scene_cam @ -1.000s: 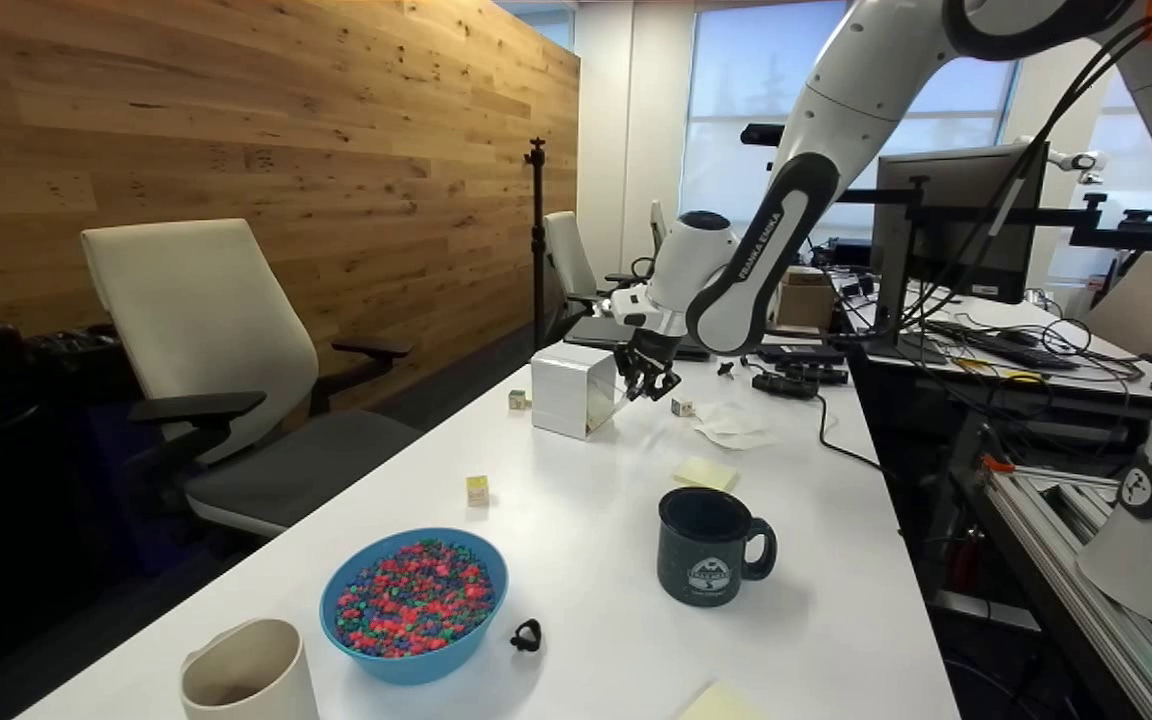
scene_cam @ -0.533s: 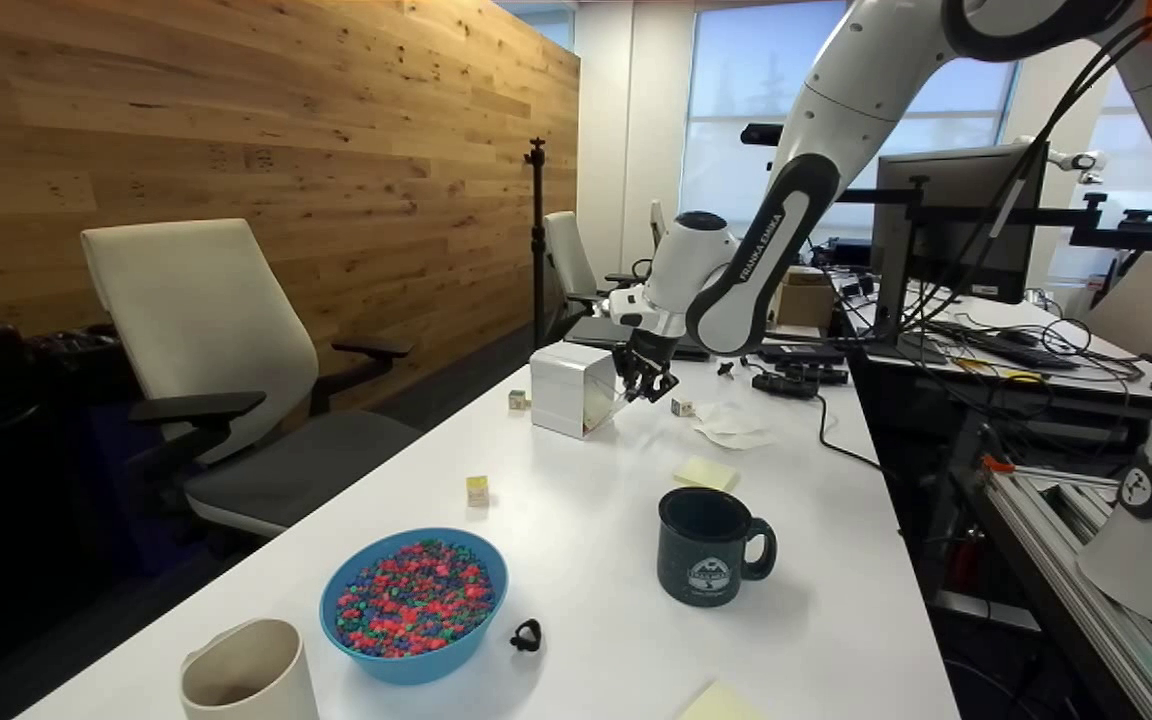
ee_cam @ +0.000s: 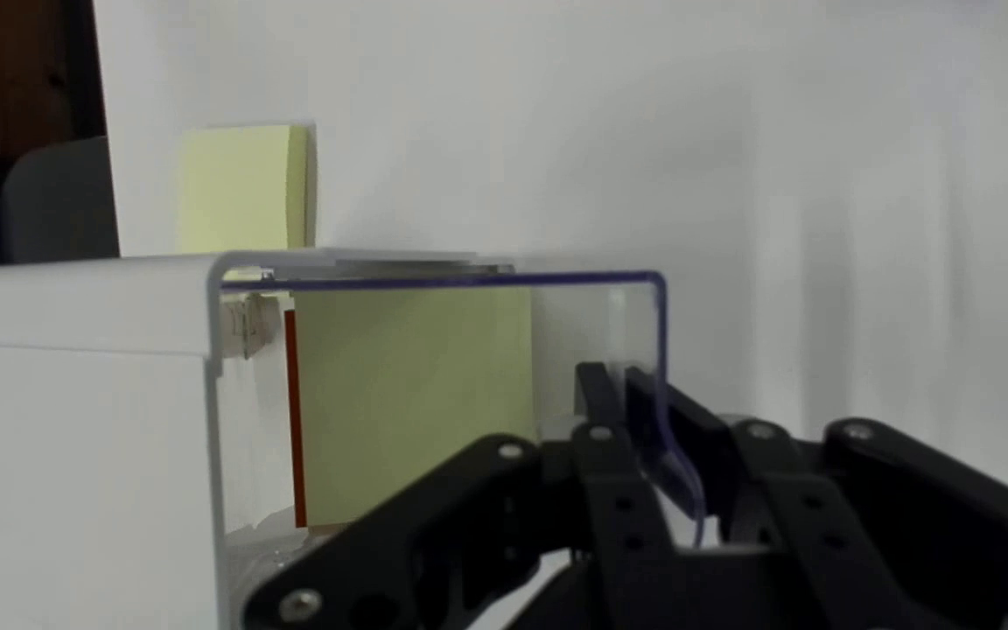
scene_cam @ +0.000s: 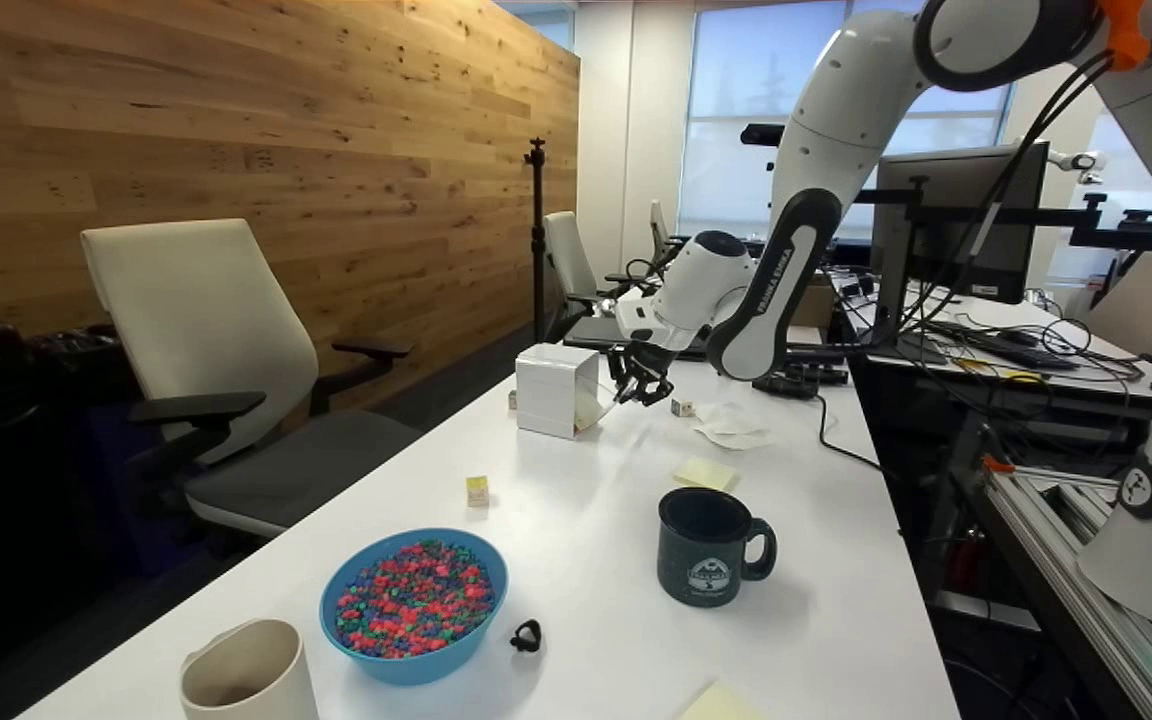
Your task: Open the white box then close it.
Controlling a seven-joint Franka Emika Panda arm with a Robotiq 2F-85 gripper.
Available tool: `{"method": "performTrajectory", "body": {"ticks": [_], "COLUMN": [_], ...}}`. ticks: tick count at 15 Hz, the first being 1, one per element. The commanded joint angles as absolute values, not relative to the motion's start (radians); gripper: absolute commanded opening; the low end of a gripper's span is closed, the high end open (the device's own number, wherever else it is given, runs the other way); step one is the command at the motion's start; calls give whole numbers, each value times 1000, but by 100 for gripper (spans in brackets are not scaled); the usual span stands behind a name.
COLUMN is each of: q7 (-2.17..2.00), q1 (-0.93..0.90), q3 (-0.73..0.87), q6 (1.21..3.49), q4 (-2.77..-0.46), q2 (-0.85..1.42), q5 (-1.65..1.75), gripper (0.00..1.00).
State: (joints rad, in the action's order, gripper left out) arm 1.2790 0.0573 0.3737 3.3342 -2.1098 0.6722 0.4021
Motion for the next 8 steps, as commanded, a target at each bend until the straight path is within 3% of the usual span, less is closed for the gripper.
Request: {"method": "performTrajectory", "body": {"ticks": [1, 8], "q7": [1308, 1341], "q1": [9, 8], "q3": [448, 451], "q6": [3500, 3637], "q4": [-2076, -2063], "q2": [786, 855], "q5": [411, 355], "gripper": [3, 3]}}
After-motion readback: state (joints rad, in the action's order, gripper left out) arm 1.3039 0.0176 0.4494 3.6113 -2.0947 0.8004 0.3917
